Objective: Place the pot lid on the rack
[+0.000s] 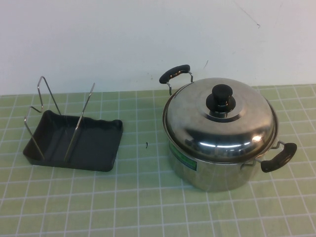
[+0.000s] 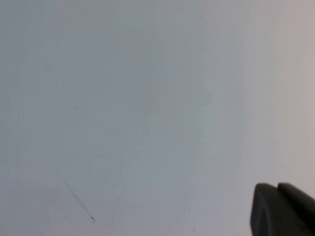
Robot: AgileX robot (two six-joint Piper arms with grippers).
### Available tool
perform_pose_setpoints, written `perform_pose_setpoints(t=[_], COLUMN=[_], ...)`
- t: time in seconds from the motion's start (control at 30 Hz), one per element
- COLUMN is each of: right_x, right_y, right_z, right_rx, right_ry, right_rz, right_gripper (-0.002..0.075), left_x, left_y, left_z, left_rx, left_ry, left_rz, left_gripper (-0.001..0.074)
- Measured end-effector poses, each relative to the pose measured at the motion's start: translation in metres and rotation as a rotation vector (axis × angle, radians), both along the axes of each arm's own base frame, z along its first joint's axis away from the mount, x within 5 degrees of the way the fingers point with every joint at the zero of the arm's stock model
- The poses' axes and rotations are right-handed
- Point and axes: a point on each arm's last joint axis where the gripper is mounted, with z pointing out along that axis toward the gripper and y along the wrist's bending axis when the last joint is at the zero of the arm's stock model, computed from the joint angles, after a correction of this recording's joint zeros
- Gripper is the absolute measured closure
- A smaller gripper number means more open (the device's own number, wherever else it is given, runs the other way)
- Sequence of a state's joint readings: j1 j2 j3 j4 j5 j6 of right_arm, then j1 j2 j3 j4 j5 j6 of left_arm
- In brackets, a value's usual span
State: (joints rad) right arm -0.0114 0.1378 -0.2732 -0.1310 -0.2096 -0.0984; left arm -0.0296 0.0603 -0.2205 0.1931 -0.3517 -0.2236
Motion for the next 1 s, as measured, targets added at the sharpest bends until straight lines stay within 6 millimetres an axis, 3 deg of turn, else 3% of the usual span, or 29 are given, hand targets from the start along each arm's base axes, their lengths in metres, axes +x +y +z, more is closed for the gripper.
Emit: perform_pose_setpoints(t=[0.23,0.43,0.67,0.9,1.0], right_x=[0.053,0.123,0.191,0.213,0.225], right_y=[0.007,0.032,0.078,0.127,0.135], right_z=[0.029,0.031,0.005,-0.022,-0.043], right_rx=[-0.076,-0.087,-0.148,-0.238,-0.241], right_ry=[0.094,0.132,0.291,0.345,0.414], right_rz=[0.062,0.372,0.614,0.767,0.785], right_gripper=[0.0727,0.0727,0.0727,0.0724,0.0621], left_x=[0.024,0.035,0.039,0.040,0.041], left_y=[0.000,0.000,0.002,0.003,0.003], left_z=[-0.007,-0.013,-0.025,-0.031,-0.031], left_rx=[-0.006,-0.009,-0.013,-0.060,-0.073], left_ry=[0.145,0.220,0.368,0.431,0.434], left_rz=[-0.002,0.000,0.029,0.024,0.020], left_gripper=[0.0737,0.0737,0.0737,0.0737,0.0737])
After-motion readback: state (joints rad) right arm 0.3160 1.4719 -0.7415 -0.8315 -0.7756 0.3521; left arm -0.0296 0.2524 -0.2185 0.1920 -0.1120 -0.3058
